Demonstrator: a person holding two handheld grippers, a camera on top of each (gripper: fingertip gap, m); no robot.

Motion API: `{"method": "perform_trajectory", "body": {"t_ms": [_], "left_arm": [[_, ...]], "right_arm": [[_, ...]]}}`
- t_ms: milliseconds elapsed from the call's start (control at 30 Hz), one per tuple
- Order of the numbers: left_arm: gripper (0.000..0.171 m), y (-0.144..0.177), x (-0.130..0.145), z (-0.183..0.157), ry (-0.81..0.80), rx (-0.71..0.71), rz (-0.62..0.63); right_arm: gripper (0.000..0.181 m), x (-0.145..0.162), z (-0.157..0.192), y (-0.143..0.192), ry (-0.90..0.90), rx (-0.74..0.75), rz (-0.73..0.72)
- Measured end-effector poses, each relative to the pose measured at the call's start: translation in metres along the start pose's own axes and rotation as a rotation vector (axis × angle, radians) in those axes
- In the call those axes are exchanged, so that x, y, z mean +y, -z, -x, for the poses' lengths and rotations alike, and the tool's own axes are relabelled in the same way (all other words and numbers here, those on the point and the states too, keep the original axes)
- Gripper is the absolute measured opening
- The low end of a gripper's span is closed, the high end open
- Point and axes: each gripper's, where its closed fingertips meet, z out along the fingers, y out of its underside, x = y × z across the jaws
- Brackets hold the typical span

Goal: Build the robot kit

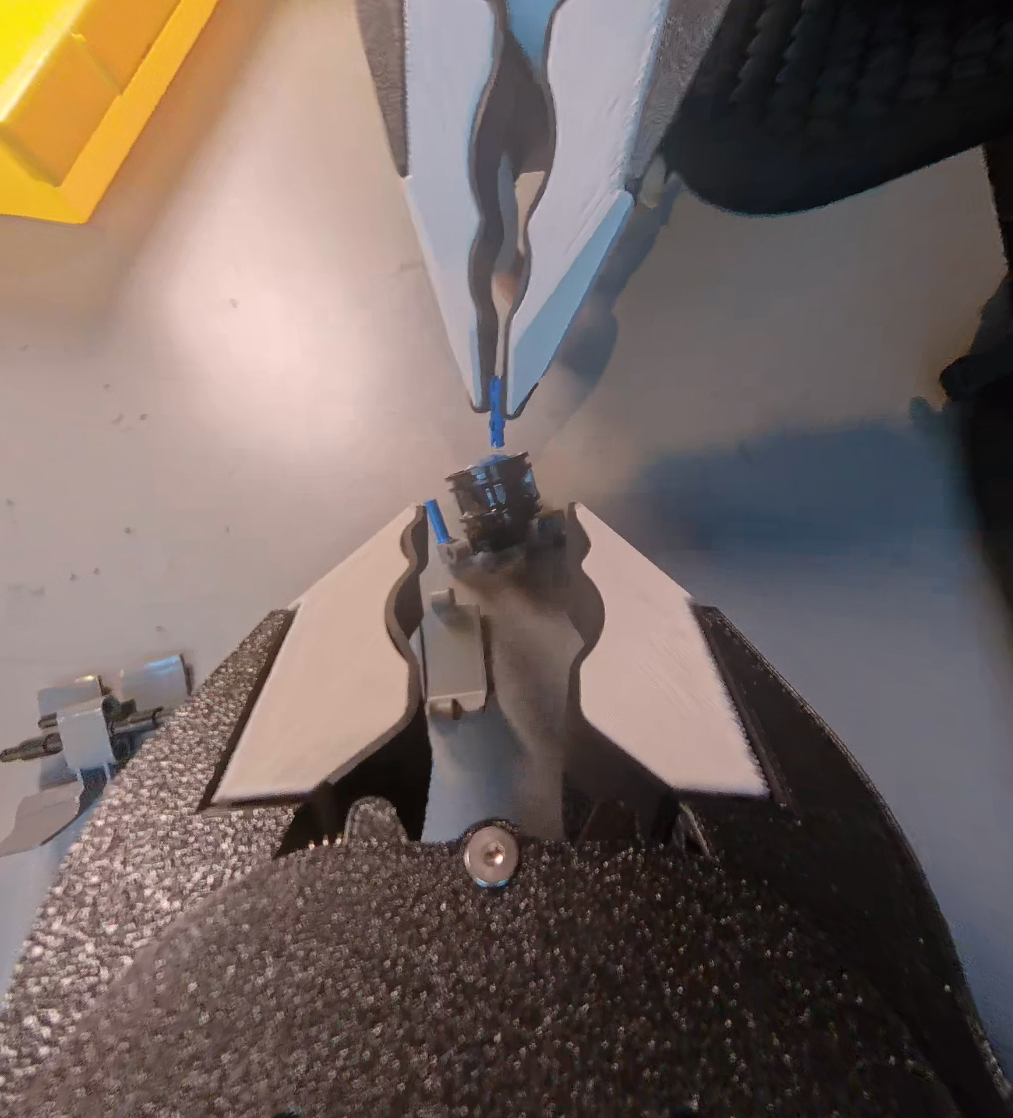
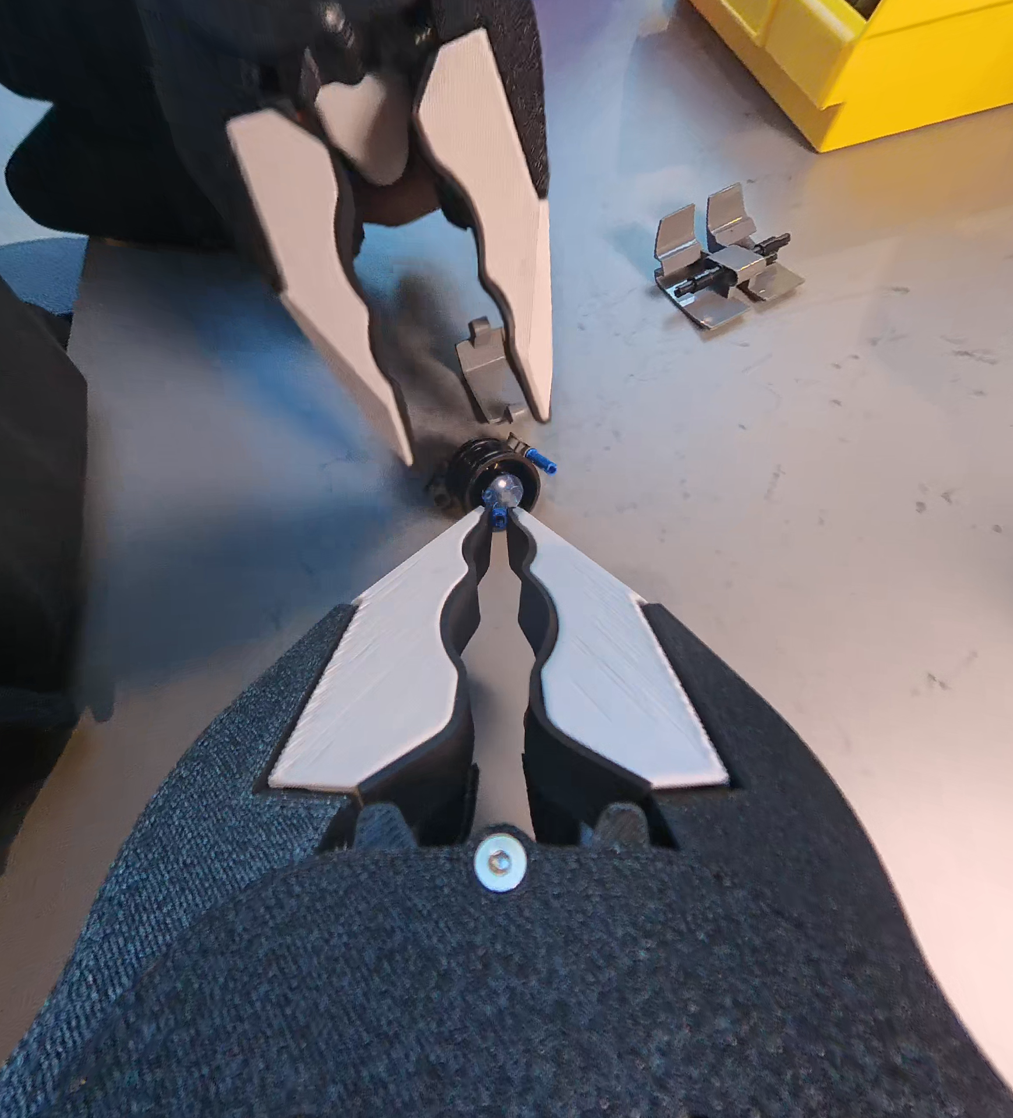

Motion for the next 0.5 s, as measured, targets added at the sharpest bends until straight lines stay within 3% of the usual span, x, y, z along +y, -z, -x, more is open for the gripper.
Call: {"method": "perform_trajectory", "body": {"t_ms": [133,233,500], "left_arm": [[0.028,0.01,0.009,0.023,0.141,0.121,0.064],[0.027,0.006,0.015,0.029,0.249,0.319,0.153],[0.014,-0.012,0.007,0.021,0.204,0.627,0.276]], "right_arm": [[0.005,0.002,0.001,0.005,-0.009,-0.005,0.002],[0.005,0.002,0.009,0.007,-0.005,-0.024,0.003],[0.005,0.006,0.035,0.015,0.011,-0.067,-0.007]]}}
